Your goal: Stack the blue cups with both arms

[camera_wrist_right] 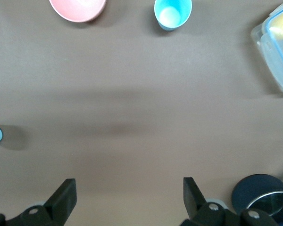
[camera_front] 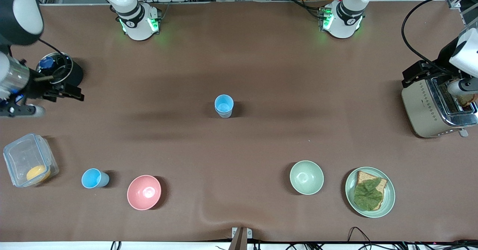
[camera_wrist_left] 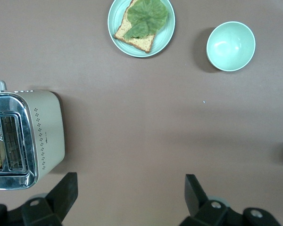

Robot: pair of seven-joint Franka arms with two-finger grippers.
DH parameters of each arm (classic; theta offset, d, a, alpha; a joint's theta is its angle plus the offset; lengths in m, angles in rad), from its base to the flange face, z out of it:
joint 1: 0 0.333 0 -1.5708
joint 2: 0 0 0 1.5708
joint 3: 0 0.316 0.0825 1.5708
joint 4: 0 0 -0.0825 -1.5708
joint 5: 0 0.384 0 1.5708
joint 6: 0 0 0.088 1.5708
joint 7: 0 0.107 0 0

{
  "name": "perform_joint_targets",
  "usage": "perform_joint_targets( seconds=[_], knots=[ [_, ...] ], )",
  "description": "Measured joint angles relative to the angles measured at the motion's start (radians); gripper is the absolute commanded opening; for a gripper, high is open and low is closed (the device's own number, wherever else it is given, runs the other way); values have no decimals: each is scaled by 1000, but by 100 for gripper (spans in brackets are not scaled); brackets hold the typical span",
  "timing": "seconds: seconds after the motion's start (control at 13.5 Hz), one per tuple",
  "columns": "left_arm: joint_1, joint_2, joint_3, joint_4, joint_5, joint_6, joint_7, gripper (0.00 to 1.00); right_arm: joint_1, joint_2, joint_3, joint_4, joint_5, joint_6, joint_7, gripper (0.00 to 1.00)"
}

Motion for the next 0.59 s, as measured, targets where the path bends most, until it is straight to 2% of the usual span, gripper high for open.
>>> perform_joint_targets(
  seconds=[0.59],
  knots=[
    [-1,0,0,4,0,0,0,100,0,-102,8,-1,-2,-28,20,100]
  ],
)
